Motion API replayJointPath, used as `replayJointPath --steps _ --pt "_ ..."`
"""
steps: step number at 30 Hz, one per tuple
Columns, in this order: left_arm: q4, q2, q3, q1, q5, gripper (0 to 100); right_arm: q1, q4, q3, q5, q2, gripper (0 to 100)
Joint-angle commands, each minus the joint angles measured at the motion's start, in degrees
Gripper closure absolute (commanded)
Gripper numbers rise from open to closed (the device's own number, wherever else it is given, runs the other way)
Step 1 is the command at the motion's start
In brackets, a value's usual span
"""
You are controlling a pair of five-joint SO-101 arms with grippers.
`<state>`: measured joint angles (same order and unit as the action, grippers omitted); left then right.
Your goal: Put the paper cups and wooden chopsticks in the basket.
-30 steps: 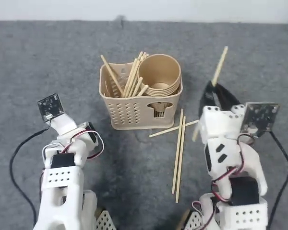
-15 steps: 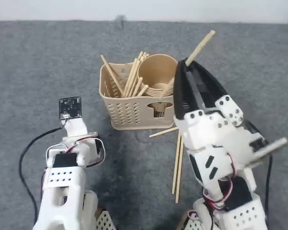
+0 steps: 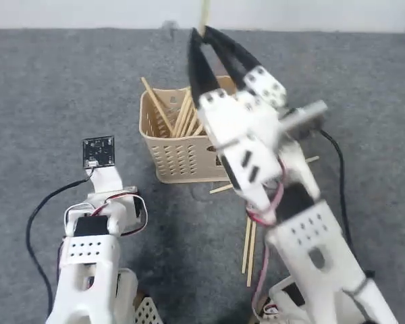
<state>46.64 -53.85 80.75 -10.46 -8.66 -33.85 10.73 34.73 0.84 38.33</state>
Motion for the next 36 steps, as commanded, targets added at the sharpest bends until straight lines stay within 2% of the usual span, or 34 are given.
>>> replayJointPath --steps 1,9,15,21,25,28,36 --pt "0.2 -0.1 -2.9 0.4 0.7 92 -1.6 1.2 -5.8 -0.9 -5.3 99.0" --pt "0.2 -0.1 -2.9 0.4 0.7 92 -2.1 0.6 -4.9 1.8 -11.7 98.7" --pt "0.1 -0.1 -2.9 0.4 0.7 92 -2.4 -5.9 -5.3 1.9 -11.8 84.6" --pt "0.1 -0.1 -2.9 0.4 0.7 92 -2.1 -9.7 -7.7 1.9 -10.4 84.4" --pt "0.1 -0.1 -2.9 0.4 0.7 92 -2.4 -22.4 -10.6 2.3 -3.3 84.3" --pt "0.1 -0.1 -2.9 0.4 0.7 92 -1.8 -34.9 -12.7 7.3 3.6 84.3" --pt "0.1 -0.1 -2.9 0.4 0.7 92 8.7 -71.8 -18.5 16.2 13.8 84.3"
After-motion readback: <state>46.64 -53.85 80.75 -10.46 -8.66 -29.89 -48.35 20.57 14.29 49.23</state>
